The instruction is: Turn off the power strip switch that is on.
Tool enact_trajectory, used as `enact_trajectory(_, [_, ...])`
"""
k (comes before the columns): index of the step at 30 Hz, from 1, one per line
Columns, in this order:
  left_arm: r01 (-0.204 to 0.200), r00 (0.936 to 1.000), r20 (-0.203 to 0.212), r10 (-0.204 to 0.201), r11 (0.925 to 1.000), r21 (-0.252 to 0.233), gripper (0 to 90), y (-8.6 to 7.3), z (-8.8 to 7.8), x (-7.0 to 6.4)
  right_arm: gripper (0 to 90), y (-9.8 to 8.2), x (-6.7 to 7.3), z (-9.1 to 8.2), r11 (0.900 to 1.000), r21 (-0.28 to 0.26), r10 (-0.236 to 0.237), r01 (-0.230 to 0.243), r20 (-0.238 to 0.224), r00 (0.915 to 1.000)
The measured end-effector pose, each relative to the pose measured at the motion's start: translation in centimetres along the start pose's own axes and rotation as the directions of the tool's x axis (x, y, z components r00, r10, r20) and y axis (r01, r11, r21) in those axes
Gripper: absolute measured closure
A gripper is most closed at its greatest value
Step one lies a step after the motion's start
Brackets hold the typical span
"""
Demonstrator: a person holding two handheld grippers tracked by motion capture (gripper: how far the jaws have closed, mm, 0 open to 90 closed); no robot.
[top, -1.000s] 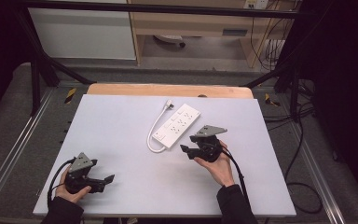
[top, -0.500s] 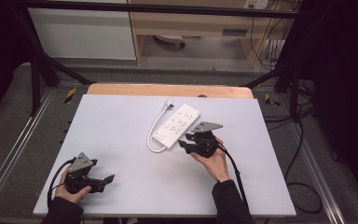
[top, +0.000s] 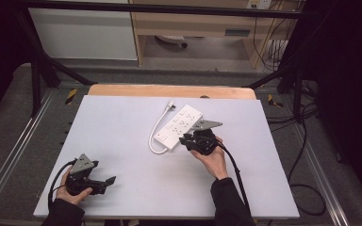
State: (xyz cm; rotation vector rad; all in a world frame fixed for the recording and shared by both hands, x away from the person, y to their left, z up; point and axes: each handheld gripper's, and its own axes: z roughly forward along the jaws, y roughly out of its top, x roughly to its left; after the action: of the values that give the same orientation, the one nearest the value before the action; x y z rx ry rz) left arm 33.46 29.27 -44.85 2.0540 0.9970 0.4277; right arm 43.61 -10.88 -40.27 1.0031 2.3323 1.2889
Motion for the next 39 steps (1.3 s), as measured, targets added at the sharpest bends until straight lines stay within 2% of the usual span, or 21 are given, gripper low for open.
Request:
enact_trajectory(23, [0.001, 1.0, -0.001, -0.001, 1.0, -0.001, 5.3, 0.0, 0.0, 0.0, 85.7, 0.5, -0.6, 1.8, 1.0, -0.01, 0.019, -0.019, 0.003, 0.9998])
enact_trajectory(32, [-0.004, 1.0, -0.002, 0.004, 1.0, 0.007, 5.3, 0.0, 0.2, 0.1, 87.0, 1.2, -0.7, 2.6, 1.0, -0.01, 0.006, -0.006, 0.0, 1.0])
enact_trajectory(39, [0.001, 1.0, 0.0, -0.001, 1.0, 0.005, 5.3, 0.0, 0.2, 0.1, 87.7, 1.7, -0.8, 3.2, 1.0, -0.013, 0.015, -0.015, 0.01, 0.9998])
